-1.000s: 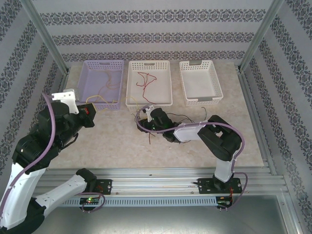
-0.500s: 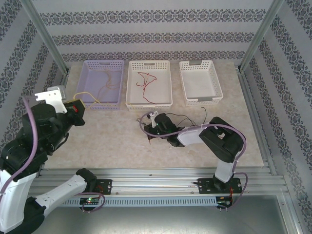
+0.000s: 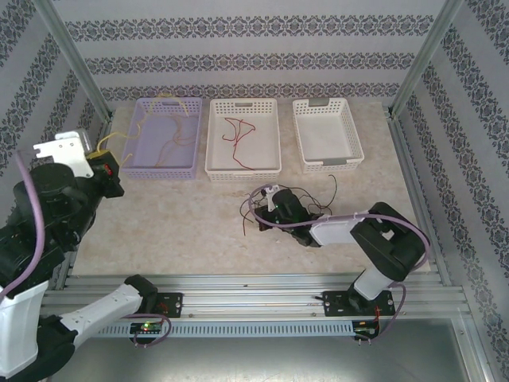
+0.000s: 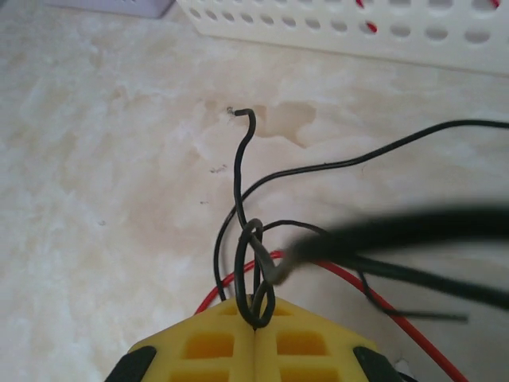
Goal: Untangle the cables
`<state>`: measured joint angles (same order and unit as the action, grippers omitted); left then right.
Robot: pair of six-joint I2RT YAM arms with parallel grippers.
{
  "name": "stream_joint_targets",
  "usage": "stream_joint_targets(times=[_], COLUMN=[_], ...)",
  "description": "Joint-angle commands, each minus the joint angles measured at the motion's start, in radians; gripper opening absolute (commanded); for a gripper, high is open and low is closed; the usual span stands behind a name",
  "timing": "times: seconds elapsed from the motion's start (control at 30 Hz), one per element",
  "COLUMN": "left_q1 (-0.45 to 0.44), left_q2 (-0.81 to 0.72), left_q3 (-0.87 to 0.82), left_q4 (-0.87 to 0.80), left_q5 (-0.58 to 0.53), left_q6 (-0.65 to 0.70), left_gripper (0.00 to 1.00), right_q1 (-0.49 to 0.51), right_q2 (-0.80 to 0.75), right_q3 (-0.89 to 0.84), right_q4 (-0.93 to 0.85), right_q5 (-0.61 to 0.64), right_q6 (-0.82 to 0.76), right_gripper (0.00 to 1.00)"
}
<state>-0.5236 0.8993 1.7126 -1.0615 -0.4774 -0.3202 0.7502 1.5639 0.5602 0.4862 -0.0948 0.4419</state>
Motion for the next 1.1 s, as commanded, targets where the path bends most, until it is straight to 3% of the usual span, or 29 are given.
stream_joint_targets(times=[0.0,0.3,0.43,0.67,1.07], left_q1=[-0.004,0.001,0.027,0.121,0.304], left_q2=[0.058,0.169,0.232,0.33,0.509], left_q3=[0.015,-0.069,-0.087,-0.119,-0.192], left_q4=[0.048,0.218,0.278,0.343,0.372], left_q5=[-0.081,-0.255,-0.283,-0.241,-0.131], left_q6=[0.096,0.248,0.306,0.318,0.212], left_gripper=[0.0,0.0,0.0,0.0,0.0], right_q1=[0.0,0.005,0.006,0.005,0.005], right_q2=[-0.096,-0.398,-0.555,-0.793,-0.971], right_q3=[-0.015,-0.037,-0.036,-0.01,0.057], right_q4=[-0.02,-0.189,-0.299,-0.483,-0.642], right_q5=[-0.011,-0.043,-0.025,0.023,0.006], right_q6=[0.005,-0.013,-0.033,-0.07,-0.074], right_gripper=[0.0,0.0,0.0,0.0,0.0])
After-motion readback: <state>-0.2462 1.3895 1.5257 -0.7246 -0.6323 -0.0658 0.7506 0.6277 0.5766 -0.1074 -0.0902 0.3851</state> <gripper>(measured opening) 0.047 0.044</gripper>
